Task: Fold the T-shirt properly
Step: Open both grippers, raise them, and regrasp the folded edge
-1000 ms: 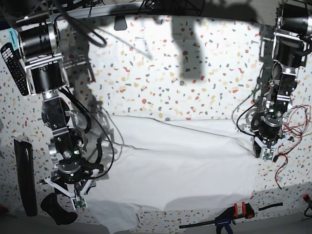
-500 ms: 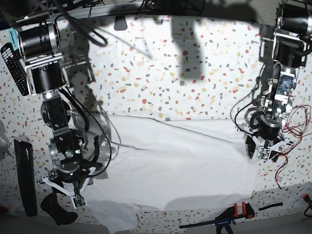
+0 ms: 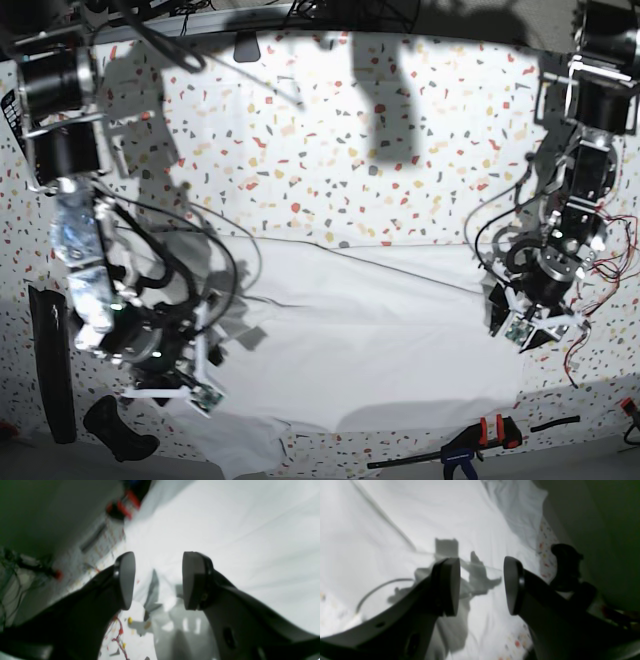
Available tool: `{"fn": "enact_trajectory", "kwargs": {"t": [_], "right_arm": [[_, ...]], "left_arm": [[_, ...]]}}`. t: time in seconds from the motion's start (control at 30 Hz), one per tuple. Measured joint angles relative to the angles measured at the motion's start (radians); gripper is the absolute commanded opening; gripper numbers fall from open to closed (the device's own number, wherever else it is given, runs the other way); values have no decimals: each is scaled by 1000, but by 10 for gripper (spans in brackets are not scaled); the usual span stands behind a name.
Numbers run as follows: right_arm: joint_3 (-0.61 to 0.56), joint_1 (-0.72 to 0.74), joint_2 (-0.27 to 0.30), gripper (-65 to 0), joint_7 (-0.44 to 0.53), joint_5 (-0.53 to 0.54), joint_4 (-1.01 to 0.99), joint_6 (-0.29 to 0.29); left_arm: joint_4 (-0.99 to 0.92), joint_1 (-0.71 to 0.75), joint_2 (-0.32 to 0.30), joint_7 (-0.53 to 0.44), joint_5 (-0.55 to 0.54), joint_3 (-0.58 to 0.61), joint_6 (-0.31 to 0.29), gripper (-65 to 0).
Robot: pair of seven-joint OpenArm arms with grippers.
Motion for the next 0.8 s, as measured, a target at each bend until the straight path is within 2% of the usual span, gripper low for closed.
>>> {"fn": "enact_trajectory", "kwargs": {"t": [0.03,0.1,0.2,0.3,0.43,0.5,0.57,0.6,0.7,0.8], "right_arm": [[0,-7,29,-370,-60,53,39,18],[-1,-27,87,-370,-148,144,100,15],[1,-80,175,-370,-206,264,152,15],[-3,-176,234,-370,-245,317,154,15],[-6,-280,297,-371,-227,290,151,19],[-6,-308,322,-374,-201,281,154,18],[-17,-337,338,-430,-172,232,154,18],[-32,-352,344,-455,-151,196,154,18],[-90,-389,363,-462,-66,49,153,19],[-145,-393,362,-460,-63,-31,153,19]], "left_arm": [[66,20,-16,35,0,0,-35,-395],[189,71,-49,93,-2,0,-96,-397],[333,153,-105,133,-2,0,-201,-397],[380,230,-137,134,-13,0,-264,-397],[372,324,-142,108,-10,2,-271,-396],[372,333,-131,60,60,17,-272,-396],[372,324,-123,37,121,47,-241,-389],[373,322,-126,29,145,64,-206,-382],[372,320,-129,59,229,135,-147,-379],[341,322,-115,77,308,206,-90,-379]]}}
